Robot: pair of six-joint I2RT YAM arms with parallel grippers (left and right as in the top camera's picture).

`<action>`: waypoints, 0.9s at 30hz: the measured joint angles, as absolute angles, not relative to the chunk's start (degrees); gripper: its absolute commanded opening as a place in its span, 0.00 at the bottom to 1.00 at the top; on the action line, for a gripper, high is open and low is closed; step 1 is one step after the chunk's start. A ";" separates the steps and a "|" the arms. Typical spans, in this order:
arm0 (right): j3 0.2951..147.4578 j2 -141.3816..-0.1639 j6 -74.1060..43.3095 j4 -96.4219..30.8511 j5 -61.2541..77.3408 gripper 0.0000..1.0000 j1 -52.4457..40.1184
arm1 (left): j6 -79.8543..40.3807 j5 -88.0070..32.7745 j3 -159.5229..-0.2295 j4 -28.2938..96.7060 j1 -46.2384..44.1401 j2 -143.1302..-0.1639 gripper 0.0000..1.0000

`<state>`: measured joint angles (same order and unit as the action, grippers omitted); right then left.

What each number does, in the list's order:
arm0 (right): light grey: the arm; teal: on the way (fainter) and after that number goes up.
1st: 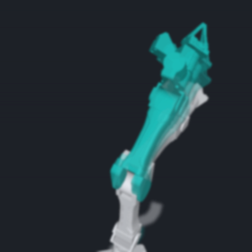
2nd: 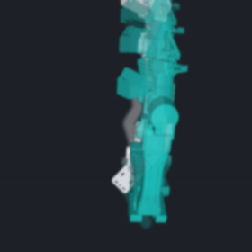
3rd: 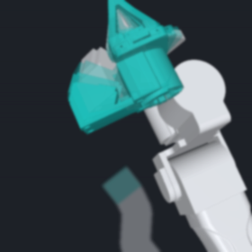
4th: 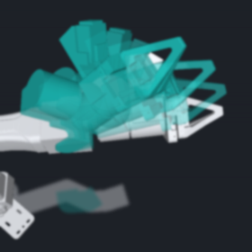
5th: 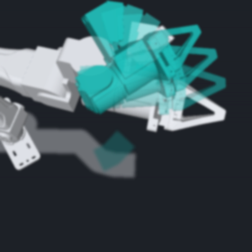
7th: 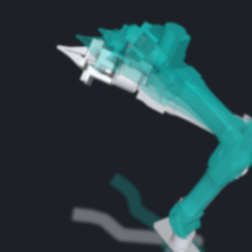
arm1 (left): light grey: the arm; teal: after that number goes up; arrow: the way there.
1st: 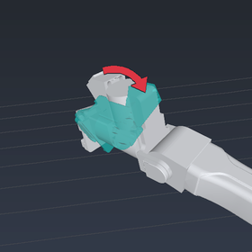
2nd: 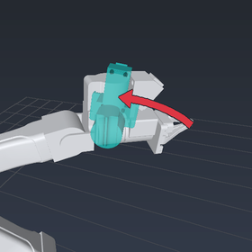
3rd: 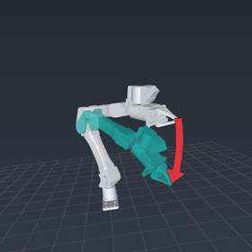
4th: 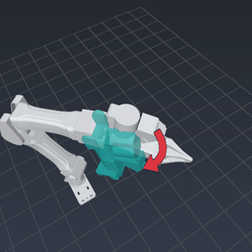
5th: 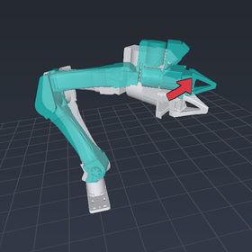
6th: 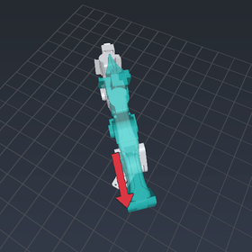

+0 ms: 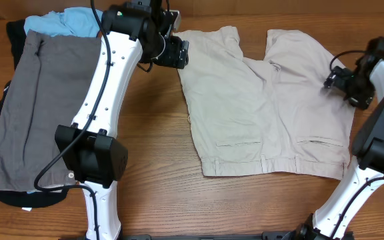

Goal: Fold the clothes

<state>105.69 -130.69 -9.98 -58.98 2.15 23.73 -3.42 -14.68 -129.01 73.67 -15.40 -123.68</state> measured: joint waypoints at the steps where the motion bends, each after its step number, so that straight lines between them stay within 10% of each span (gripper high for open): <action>1: 108.95 -130.96 -10.66 -63.53 2.15 1.00 23.99 | -3.01 -14.68 -127.85 72.95 -15.40 -123.68 0.86; 12: 132.35 -124.40 -11.99 -84.49 4.99 1.00 19.07 | -1.08 -14.50 -113.49 53.49 -15.40 -123.92 0.79; 27: 123.24 -122.65 -15.03 -92.25 6.17 1.00 9.50 | 6.39 -14.48 -109.38 46.72 -15.00 -126.13 0.83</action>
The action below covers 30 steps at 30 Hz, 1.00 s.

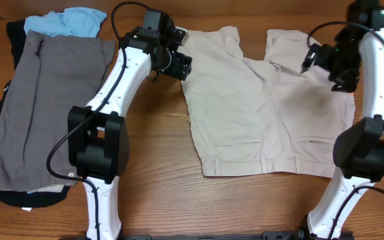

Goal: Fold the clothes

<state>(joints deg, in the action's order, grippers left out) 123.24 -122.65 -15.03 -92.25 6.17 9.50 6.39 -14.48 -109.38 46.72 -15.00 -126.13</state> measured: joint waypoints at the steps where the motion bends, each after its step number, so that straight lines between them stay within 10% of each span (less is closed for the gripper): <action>1: 121.86 -122.67 -15.25 -91.66 6.17 1.00 8.97 | 6.70 -14.48 -109.38 46.74 -14.98 -126.13 0.83; 30: 100.09 -122.78 -20.78 -77.49 3.01 1.00 14.26 | 8.60 -17.78 -106.00 50.26 -16.49 -126.17 0.66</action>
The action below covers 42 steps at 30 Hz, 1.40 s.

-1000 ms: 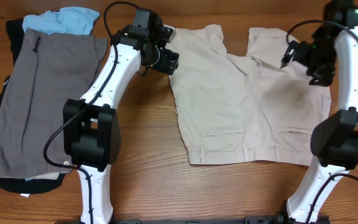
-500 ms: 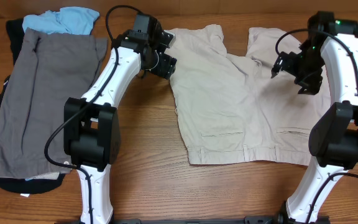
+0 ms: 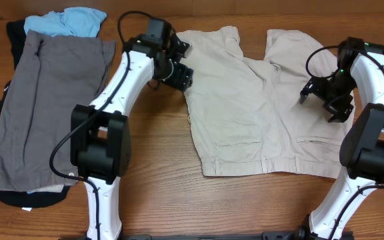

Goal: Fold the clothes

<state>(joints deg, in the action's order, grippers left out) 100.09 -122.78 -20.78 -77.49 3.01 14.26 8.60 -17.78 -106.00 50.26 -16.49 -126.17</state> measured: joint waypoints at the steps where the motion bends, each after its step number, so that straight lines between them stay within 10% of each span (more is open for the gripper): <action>1: 100.09 -122.78 -20.73 -77.14 3.01 1.00 14.26 | 8.32 -18.11 -105.97 50.81 -17.06 -126.19 0.64; 17: 100.12 -122.78 -18.79 -74.39 3.68 1.00 14.17 | -2.22 -12.93 -95.09 44.36 -19.40 -126.26 0.57; 26: 100.09 -122.78 -18.39 -74.39 3.86 1.00 14.17 | -7.07 -14.31 -90.65 35.03 -19.42 -126.21 0.04; 42: 100.09 -122.78 -18.35 -74.37 4.10 1.00 14.17 | 3.05 0.58 -88.79 6.90 -11.00 -126.48 0.06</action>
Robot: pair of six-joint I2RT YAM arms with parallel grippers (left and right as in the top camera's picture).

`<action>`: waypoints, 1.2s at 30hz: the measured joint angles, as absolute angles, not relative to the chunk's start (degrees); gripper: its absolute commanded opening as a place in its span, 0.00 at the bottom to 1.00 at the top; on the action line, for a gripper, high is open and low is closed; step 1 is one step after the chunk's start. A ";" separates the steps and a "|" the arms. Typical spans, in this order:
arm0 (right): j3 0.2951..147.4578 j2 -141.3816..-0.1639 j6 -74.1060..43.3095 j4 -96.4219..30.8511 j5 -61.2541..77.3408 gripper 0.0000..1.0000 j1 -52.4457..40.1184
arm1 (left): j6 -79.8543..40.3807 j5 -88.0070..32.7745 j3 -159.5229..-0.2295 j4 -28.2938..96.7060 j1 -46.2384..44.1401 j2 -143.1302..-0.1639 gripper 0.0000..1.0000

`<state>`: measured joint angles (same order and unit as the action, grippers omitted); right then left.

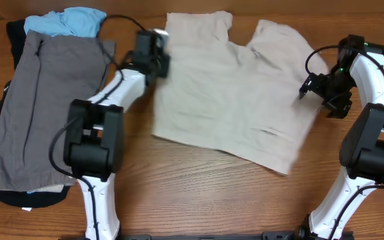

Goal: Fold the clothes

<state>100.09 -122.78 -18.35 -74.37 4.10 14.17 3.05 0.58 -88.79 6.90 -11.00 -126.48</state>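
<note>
A pair of beige shorts lies spread across the middle of the table, skewed, with its waistband towards the front right, and blurred by motion. My left gripper is at the shorts' left edge near the back and appears shut on the fabric. At the shorts' right edge my right gripper has its fingers apart and holds nothing.
A pile of clothes sits at the left: a grey garment lies on top of dark ones, and a light blue one is at the back. Bare wooden table shows in front of the shorts.
The shorts have shifted left and turned, the waistband now slanting to the front right. My left gripper moved left and back with their edge. The right gripper stayed nearly where it was.
At first the shorts lay flat with both grippers off their outer edges. The right gripper was then raised over the right leg, later lower beside it. The left stayed at the left leg's edge and has now dragged the shorts leftwards.
</note>
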 measured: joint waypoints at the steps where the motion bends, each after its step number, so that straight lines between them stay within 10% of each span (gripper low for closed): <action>1: 100.09 -122.78 -18.35 -74.30 4.12 1.00 14.17 | 4.21 1.13 -88.79 4.08 -9.89 -126.48 0.11; 5: 100.09 -122.78 -18.15 -72.71 4.23 0.99 14.17 | 7.38 2.98 -88.82 0.10 -6.55 -126.48 0.73; 8: 100.05 -122.78 -15.99 -68.29 5.82 1.00 14.17 | 7.66 4.03 -88.90 4.58 -5.48 -126.45 1.00; 34: 100.18 -130.89 -10.59 -40.10 4.40 0.77 8.62 | -4.38 -14.74 -90.70 42.04 -11.44 -103.63 1.00; 36: 100.12 -131.04 -10.98 -40.14 4.23 0.62 8.62 | -4.38 -14.50 -90.70 42.02 -12.45 -103.63 1.00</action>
